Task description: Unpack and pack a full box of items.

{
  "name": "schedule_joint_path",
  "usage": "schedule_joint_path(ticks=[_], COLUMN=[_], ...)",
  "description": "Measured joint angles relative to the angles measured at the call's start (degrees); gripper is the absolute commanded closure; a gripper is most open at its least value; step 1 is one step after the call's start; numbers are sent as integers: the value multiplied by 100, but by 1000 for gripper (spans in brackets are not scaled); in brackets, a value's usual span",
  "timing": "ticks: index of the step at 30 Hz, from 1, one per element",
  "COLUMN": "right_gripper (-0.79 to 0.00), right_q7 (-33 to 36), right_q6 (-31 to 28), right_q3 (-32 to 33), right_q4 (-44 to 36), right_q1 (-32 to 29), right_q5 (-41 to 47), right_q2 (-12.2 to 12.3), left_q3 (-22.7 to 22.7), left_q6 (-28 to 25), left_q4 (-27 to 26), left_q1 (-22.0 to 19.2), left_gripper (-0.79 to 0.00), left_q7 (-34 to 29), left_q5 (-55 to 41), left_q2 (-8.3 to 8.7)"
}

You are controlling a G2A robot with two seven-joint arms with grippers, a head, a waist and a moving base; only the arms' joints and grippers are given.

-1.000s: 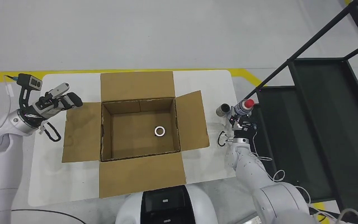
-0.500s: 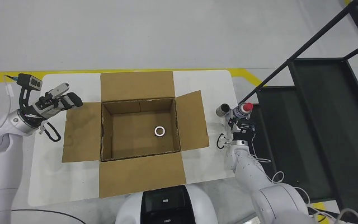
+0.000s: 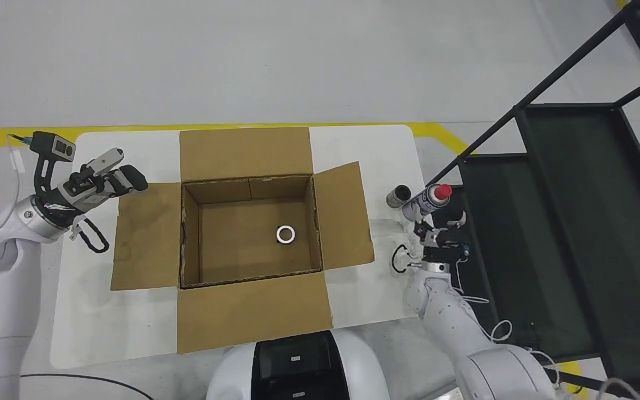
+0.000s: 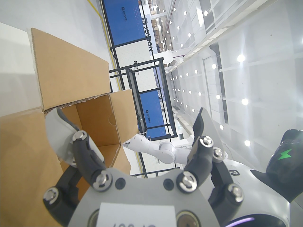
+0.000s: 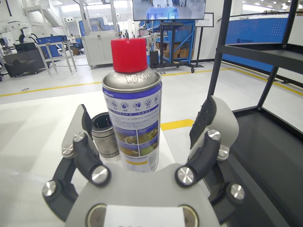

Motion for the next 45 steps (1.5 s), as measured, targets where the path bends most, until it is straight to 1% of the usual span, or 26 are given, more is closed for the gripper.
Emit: schedule_joint_path(ticks=[3, 5, 6, 8, 11, 14, 16, 18, 21, 35, 36, 38, 39, 42, 44, 45], right_gripper=[-785, -785, -785, -785, -785, -785, -785, -785, -785, -785, -785, -785, -785, -785, -785, -785], right_q7=[-31, 102, 232, 527, 1129, 1846, 2138, 2195, 2175, 2180, 2260, 2669, 3051, 3895, 4381, 4798], right_q6=[-71, -130, -129, -121, -48, -29, -10, 30, 31, 24, -23, -124, -213, -401, -392, -315], right_q3=[24, 67, 115, 212, 425, 690, 818, 845, 838, 833, 827, 887, 955, 1150, 1273, 1308], right_q4=[-589, -1065, -1438, -2074, -3243, -4470, -4986, -5167, -5059, -5057, -5086, -5270, -5472, -6112, -6541, -6836], right_q1=[-318, -569, -764, -1102, -1743, -2443, -2735, -2789, -2761, -2762, -2759, -2753, -2785, -2934, -3029, -3095], right_q5=[-144, -220, -268, -326, -350, -232, -195, -195, -198, -202, -217, -203, -198, -212, -371, -526], right_q2=[64, 112, 149, 206, 290, 358, 382, 385, 384, 384, 391, 415, 436, 495, 529, 552], left_q3=[0, 0, 0, 0, 0, 0, 0, 0, 0, 0, 0, 0, 0, 0, 0, 0], left_q6=[0, 0, 0, 0, 0, 0, 0, 0, 0, 0, 0, 0, 0, 0, 0, 0], left_q4=[0, 0, 0, 0, 0, 0, 0, 0, 0, 0, 0, 0, 0, 0, 0, 0], left_q1=[0, 0, 0, 0, 0, 0, 0, 0, 0, 0, 0, 0, 0, 0, 0, 0], left_gripper=[-785, -785, -785, -785, -785, -785, -785, -785, -785, -785, -785, -785, -785, -785, -785, -785], left_q7=[0, 0, 0, 0, 0, 0, 0, 0, 0, 0, 0, 0, 0, 0, 0, 0], left_q5=[0, 0, 0, 0, 0, 0, 0, 0, 0, 0, 0, 0, 0, 0, 0, 0], left_q2=[0, 0, 0, 0, 0, 0, 0, 0, 0, 0, 0, 0, 0, 0, 0, 0])
